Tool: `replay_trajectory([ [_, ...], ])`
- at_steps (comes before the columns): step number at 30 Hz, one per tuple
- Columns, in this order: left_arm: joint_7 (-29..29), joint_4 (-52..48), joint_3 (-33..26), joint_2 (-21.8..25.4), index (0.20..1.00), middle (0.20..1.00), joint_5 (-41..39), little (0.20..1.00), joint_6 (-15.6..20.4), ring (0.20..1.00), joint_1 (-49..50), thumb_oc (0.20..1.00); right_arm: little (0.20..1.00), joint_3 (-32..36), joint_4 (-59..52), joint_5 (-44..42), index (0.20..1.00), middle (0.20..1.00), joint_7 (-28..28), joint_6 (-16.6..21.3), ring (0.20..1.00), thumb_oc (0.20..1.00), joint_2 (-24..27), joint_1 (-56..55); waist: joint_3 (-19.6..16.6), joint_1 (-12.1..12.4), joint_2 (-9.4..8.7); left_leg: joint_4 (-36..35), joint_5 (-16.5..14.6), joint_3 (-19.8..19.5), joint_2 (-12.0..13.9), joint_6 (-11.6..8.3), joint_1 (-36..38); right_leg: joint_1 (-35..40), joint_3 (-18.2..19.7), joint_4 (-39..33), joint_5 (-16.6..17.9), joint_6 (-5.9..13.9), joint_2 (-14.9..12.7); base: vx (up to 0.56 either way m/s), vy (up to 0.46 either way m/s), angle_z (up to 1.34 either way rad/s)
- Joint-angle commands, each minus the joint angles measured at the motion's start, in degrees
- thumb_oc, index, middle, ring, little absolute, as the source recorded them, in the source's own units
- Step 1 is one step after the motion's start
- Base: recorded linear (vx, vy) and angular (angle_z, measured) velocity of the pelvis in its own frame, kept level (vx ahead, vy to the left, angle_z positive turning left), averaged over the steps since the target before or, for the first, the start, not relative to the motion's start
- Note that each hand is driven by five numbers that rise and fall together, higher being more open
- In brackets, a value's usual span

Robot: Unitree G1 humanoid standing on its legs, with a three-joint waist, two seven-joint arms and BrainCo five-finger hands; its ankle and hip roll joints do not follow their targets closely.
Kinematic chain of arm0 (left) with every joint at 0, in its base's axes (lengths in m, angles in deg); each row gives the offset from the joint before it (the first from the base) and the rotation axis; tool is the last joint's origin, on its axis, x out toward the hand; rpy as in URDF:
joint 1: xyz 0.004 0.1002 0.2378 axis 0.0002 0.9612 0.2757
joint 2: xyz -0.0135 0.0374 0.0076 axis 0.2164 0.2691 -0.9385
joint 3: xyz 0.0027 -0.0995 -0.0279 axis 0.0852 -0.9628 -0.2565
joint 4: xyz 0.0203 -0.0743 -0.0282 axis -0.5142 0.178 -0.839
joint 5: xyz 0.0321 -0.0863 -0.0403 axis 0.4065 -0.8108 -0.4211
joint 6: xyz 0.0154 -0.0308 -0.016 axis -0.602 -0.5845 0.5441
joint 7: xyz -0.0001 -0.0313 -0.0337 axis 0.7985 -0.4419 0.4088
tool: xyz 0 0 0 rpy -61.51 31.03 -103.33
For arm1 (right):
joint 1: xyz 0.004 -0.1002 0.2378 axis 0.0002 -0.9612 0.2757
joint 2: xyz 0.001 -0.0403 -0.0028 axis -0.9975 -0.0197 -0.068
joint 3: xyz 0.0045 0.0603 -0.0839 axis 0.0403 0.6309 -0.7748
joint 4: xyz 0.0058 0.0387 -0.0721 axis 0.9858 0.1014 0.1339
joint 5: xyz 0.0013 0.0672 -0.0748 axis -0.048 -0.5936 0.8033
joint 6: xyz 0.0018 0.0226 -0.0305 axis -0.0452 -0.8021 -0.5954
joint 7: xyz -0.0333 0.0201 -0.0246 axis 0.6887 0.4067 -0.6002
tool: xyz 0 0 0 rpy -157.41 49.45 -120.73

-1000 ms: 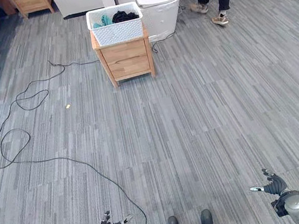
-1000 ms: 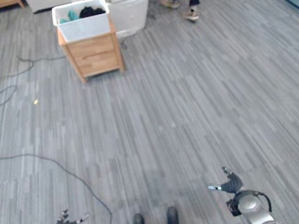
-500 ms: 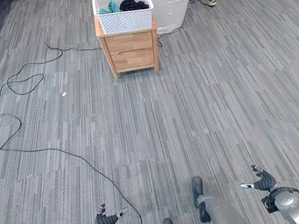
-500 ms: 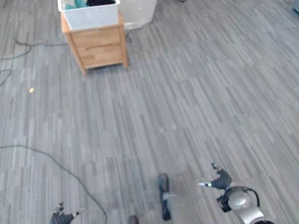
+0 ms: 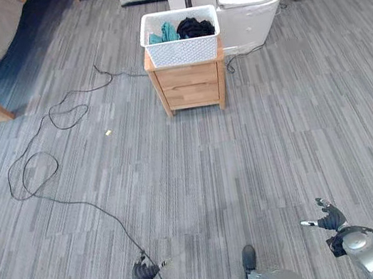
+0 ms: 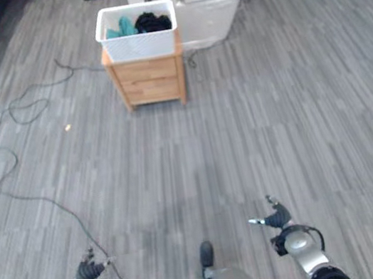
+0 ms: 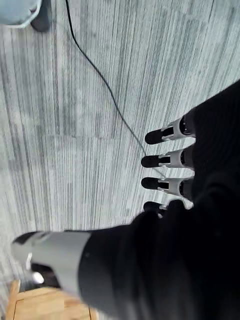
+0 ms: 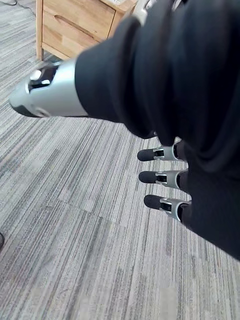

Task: Grab the laundry basket,head to the washer,open it,put in the laundry and shut it.

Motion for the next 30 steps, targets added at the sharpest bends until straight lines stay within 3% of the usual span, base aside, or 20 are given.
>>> replay_trajectory([
  [1,0.7,-0.3,1.3,2.1,1.000,1.000,0.2,1.000,1.3,1.000,0.4,1.000,1.000,-0.5,-0.7,-1.3,1.000,1.000,-1.7,1.3,1.000,1.000,2.2,-2.4,-1.1,-0.7,0.16,-10.1,6.2,1.5,0.9,1.44,-2.4,-0.1,-1.9,3.1,-11.1,10.84,-3.5,0.12,0.017,-0.16],
  [2,0.8,-0.3,1.2,2.2,1.000,1.000,0.3,1.000,1.2,1.000,0.3,1.000,1.000,-0.5,-0.5,-1.3,1.000,1.000,-1.9,1.3,1.000,1.000,2.2,-2.3,-0.9,-0.3,0.53,-12.4,8.6,1.9,1.4,1.10,-3.8,1.0,-1.7,2.7,-11.6,10.70,-3.0,0.12,0.017,-0.13],
  [3,0.8,-0.3,1.2,2.2,1.000,1.000,0.3,1.000,1.2,1.000,0.3,1.000,1.000,-0.5,-0.5,-1.3,1.000,1.000,-1.9,1.3,1.000,1.000,2.2,-2.3,-0.8,-0.3,0.48,-12.6,8.7,1.9,1.3,1.08,-3.6,1.1,-1.7,2.6,-11.6,10.69,-3.1,0.24,0.034,-0.29],
  [4,1.0,-0.1,1.3,2.3,1.000,1.000,0.4,1.000,1.2,1.000,-0.1,1.000,1.000,-0.5,0.4,-1.2,1.000,1.000,-2.5,1.1,1.000,1.000,2.2,-2.2,-0.4,0.7,1.08,-17.2,13.3,2.8,2.4,0.26,-7.1,3.2,-1.8,2.1,-12.7,10.55,-2.2,0.28,0.047,-0.46],
  [8,1.2,1.6,1.4,2.2,1.000,1.000,0.6,1.000,1.2,1.000,-0.3,1.000,1.000,-0.6,2.5,-0.9,1.000,1.000,-2.9,1.0,1.000,1.000,1.5,-2.1,-0.6,2.2,1.56,-25.2,16.6,4.7,3.1,-0.20,-10.4,8.2,-0.4,1.8,-16.1,10.86,-1.7,0.43,0.129,-0.21],
  [10,1.1,1.7,0.7,2.3,1.000,1.000,0.9,1.000,1.3,1.000,0.3,1.000,1.000,-0.7,3.6,0.3,1.000,1.000,-2.5,0.6,1.000,1.000,1.0,-2.3,-1.7,2.8,2.01,-25.2,18.2,7.3,4.1,0.02,-10.0,11.5,0.8,2.3,-17.5,11.30,-2.0,0.58,0.278,0.02],
  [13,1.1,1.9,0.4,2.6,1.000,1.000,1.3,1.000,1.3,1.000,0.6,1.000,1.000,-0.8,3.4,0.7,1.000,1.000,-2.3,0.6,1.000,1.000,0.7,-2.4,-2.0,3.1,1.88,-24.5,18.9,7.2,4.3,0.24,-9.2,12.5,1.5,2.5,-17.8,11.59,-2.5,0.25,0.135,-0.17],
  [14,1.3,3.3,0.0,2.9,1.000,1.000,1.8,1.000,1.2,1.000,0.3,1.000,1.000,-0.8,3.7,0.7,1.000,1.000,-2.2,0.6,1.000,1.000,-0.2,-2.5,-2.6,3.0,1.06,-20.4,18.6,6.7,4.0,0.75,-9.8,13.3,2.3,3.9,-18.3,12.28,-4.0,0.54,0.316,-0.30],
  [15,1.3,4.3,0.1,3.6,1.000,1.000,1.8,1.000,1.2,1.000,-0.2,1.000,1.000,-0.6,3.8,-0.2,1.000,1.000,-1.9,0.6,1.000,1.000,-1.5,-2.1,-3.2,3.4,-0.72,-13.5,15.8,5.9,2.9,1.65,-11.1,13.1,3.3,6.6,-17.5,13.94,-6.5,0.54,0.316,-0.15],
  [16,1.3,4.3,0.1,3.6,1.000,1.000,1.8,1.000,1.2,1.000,-0.2,1.000,1.000,-0.6,3.8,-0.2,1.000,1.000,-1.9,0.6,1.000,1.000,-1.5,-2.1,-3.4,3.4,-0.60,-13.4,15.8,5.9,3.0,1.64,-11.4,12.8,3.3,6.6,-17.4,13.90,-6.3,0.51,0.331,0.02],
  [17,1.4,3.5,0.0,4.2,1.000,1.000,1.0,1.000,1.2,1.000,-0.6,1.000,1.000,-0.9,3.2,-0.4,1.000,1.000,-1.5,0.6,1.000,1.000,-2.1,-2.0,-3.5,3.7,-1.80,-10.6,12.3,5.3,1.7,3.26,-11.0,11.4,4.8,11.0,-15.8,15.02,-8.1,0.34,0.266,-0.04],
  [18,1.2,3.1,0.2,4.9,1.000,1.000,0.9,1.000,1.0,1.000,-0.9,1.000,1.000,-1.2,2.6,-0.3,1.000,1.000,-1.4,0.6,1.000,1.000,-2.2,-1.6,-3.2,3.7,-2.14,-9.6,10.5,4.9,0.9,4.45,-10.6,9.7,5.7,15.3,-13.6,15.48,-8.9,0.34,0.265,-0.13],
  [19,1.2,3.1,0.2,4.9,1.000,1.000,0.9,1.000,1.0,1.000,-0.9,1.000,1.000,-1.2,2.6,-0.3,1.000,1.000,-1.4,0.6,1.000,1.000,-2.2,-1.6,-3.4,3.7,-2.06,-9.7,10.6,5.0,1.0,4.44,-10.8,9.4,5.8,15.3,-13.5,15.45,-8.8,0.19,0.169,-0.19],
  [22,1.6,2.6,0.2,6.4,1.000,1.000,1.1,1.000,0.8,1.000,-1.7,1.000,1.000,-1.4,0.5,-1.4,1.000,1.000,-1.3,0.8,1.000,1.000,-2.8,-0.5,-2.0,3.0,-1.94,-8.7,7.0,4.8,-0.2,6.83,-8.4,2.7,7.4,27.2,-7.1,15.29,-9.6,0.20,0.172,-0.02],
  [23,1.6,2.6,0.2,6.4,1.000,1.000,1.1,1.000,0.8,1.000,-1.7,1.000,1.000,-1.4,0.5,-1.4,1.000,1.000,-1.3,0.8,1.000,1.000,-2.8,-0.5,-2.0,3.0,-1.93,-8.7,7.0,4.8,-0.2,6.82,-8.5,2.7,7.4,27.2,-7.1,15.28,-9.6,0.39,0.225,0.01],
  [24,1.9,1.7,0.4,6.7,1.000,1.000,0.3,1.000,0.8,1.000,-2.1,1.000,1.000,-2.2,-1.0,-1.5,1.000,1.000,-1.1,0.9,1.000,1.000,-2.5,0.2,-0.4,1.4,-0.44,-11.0,5.2,4.3,-0.5,7.42,-2.8,-4.9,5.4,28.3,-7.8,13.69,-8.0,0.31,0.153,-0.02],
  [25,1.9,1.7,0.4,6.7,1.000,1.000,0.3,1.000,0.8,1.000,-2.1,1.000,1.000,-2.3,-1.1,-1.5,1.000,1.000,-1.1,0.9,1.000,1.000,-2.5,0.2,-0.3,1.3,-0.43,-11.0,5.2,4.2,-0.5,7.41,-2.7,-4.7,5.3,28.4,-7.9,13.69,-8.0,0.42,0.189,-0.18],
  [27,1.9,2.0,0.8,6.5,1.000,1.000,-0.1,1.000,0.7,1.000,-2.5,1.000,1.000,-2.7,-2.5,-1.5,1.000,1.000,-1.0,0.8,1.000,1.000,-1.9,0.6,1.2,-0.1,-0.06,-12.1,3.1,4.3,-1.1,7.14,1.6,-9.0,1.1,21.1,-9.4,13.72,-7.5,0.30,0.051,-0.20],
  [30,1.9,3.4,0.7,6.0,1.000,1.000,-0.1,1.000,0.8,1.000,-3.1,1.000,1.000,-2.7,-2.3,-1.6,1.000,1.000,-1.0,0.8,1.000,1.000,-1.5,0.8,2.0,-1.1,-0.26,-12.4,1.5,3.7,-2.0,6.74,4.3,-11.4,-0.6,14.7,-7.9,14.78,-6.9,0.29,-0.015,-0.02],
])
